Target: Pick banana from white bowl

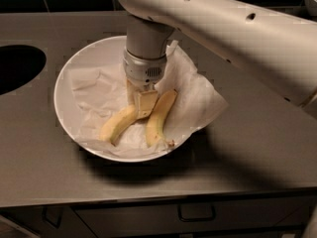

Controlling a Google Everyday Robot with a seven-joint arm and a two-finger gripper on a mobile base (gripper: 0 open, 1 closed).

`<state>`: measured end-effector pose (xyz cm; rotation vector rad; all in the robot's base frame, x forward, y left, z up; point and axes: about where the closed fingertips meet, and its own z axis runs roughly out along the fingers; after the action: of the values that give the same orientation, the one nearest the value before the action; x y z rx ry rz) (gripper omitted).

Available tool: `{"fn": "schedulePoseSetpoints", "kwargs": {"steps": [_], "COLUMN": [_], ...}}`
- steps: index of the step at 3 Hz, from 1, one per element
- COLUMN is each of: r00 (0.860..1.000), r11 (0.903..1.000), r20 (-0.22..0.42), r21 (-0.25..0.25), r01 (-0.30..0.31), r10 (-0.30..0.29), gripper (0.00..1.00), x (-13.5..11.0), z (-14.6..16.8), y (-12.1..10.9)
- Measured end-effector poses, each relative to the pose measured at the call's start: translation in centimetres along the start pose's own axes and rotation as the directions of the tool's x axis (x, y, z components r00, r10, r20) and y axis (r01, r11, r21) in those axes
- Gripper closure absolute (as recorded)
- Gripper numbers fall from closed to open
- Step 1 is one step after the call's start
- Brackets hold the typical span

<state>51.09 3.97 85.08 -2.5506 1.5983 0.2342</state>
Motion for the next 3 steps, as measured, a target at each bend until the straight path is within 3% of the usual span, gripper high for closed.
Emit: {"fn": "schedulePoseSetpoints", "kwargs": {"steps": [1,2,3], "r00": [1.000,1.000,0.998], "r11": [1.0000,0.9982,0.9904], "r20": [0.000,-0.015,-0.050], "r21": [0.002,0.058,0.132], "r01": [0.000,0.016,0.040], "r10": [0.000,-0.015,-0.034], "gripper": [1.00,1.00,1.00], "x": [0.0,-1.0,-2.5], "z": [0.0,-2.4,-5.3], "y": [0.0,0.6,1.5]}}
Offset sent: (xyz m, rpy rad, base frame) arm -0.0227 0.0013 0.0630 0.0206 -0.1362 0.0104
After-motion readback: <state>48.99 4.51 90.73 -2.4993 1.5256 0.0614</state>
